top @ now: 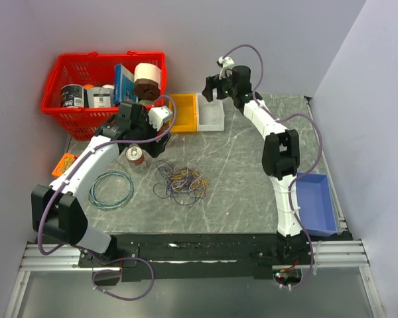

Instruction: Untangle the cables

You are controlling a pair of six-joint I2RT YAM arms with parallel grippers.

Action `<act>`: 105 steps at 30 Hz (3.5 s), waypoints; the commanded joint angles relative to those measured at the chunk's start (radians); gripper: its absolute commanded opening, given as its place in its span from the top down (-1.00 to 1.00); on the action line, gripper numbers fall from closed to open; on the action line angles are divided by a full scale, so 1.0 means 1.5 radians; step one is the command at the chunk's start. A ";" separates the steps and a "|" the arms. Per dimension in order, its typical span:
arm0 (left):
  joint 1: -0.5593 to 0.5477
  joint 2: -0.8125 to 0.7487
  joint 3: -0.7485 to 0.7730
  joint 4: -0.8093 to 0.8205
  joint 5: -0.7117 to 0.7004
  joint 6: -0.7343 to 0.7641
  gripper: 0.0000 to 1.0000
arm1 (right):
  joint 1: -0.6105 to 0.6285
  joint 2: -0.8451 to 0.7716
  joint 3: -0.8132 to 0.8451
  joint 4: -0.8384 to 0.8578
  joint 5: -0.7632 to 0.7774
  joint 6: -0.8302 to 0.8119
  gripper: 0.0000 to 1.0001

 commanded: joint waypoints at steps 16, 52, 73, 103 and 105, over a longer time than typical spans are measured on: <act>-0.113 0.030 -0.040 -0.056 0.120 0.049 -0.98 | 0.003 -0.390 -0.375 0.007 -0.037 0.087 -1.00; -0.115 0.029 -0.035 -0.116 0.288 0.120 0.98 | 0.171 -0.449 -0.888 0.609 -0.413 0.371 0.22; -0.115 0.023 -0.040 -0.106 0.271 0.115 0.98 | 0.175 -0.477 -0.916 0.535 -0.404 0.306 0.17; -0.114 0.022 -0.041 -0.106 0.277 0.118 0.98 | 0.202 -0.497 -0.874 0.400 -0.376 0.209 0.52; -0.115 0.022 -0.043 -0.107 0.276 0.121 0.98 | 0.202 -0.502 -0.882 0.413 -0.375 0.213 0.73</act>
